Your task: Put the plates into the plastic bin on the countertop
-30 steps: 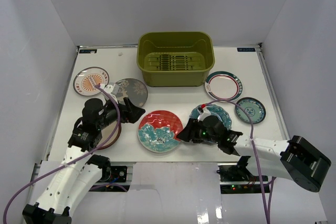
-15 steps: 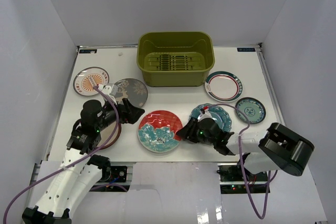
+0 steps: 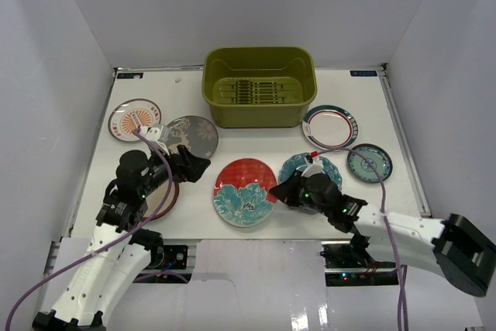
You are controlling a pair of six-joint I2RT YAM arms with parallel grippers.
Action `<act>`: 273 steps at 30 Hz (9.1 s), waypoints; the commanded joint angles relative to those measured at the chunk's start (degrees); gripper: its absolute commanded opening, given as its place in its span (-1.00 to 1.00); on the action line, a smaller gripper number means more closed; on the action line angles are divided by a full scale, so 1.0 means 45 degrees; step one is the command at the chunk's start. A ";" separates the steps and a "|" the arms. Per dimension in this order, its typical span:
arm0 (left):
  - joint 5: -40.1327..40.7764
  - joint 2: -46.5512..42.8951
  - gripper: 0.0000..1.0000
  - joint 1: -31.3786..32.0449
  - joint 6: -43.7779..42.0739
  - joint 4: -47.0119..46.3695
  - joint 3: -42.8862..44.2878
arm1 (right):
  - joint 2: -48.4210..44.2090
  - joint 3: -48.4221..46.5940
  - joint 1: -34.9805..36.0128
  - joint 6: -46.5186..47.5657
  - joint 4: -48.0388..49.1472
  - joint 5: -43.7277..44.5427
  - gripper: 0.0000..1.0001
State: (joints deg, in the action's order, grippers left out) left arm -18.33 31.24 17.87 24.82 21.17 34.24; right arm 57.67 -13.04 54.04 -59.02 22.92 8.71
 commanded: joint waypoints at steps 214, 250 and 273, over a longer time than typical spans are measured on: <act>0.7862 0.0537 0.96 0.2280 -0.0964 0.0550 0.1337 | 1.1418 -0.8584 -0.0389 -0.1529 0.5608 0.0818 0.16; 0.8018 0.0186 0.96 0.1947 -0.0906 0.0452 0.1337 | 0.1548 -0.6065 -0.0094 0.4441 0.3017 0.1030 -0.85; 0.6905 0.0693 0.96 0.1830 -0.0887 0.0394 0.1356 | 1.1360 -1.9603 -0.7888 0.5734 -0.4331 -0.4671 -0.84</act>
State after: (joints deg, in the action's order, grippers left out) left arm 13.91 34.37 26.63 20.64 23.51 40.21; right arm 108.25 -95.61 19.31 -30.96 0.62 -9.21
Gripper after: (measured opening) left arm 0.979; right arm 0.105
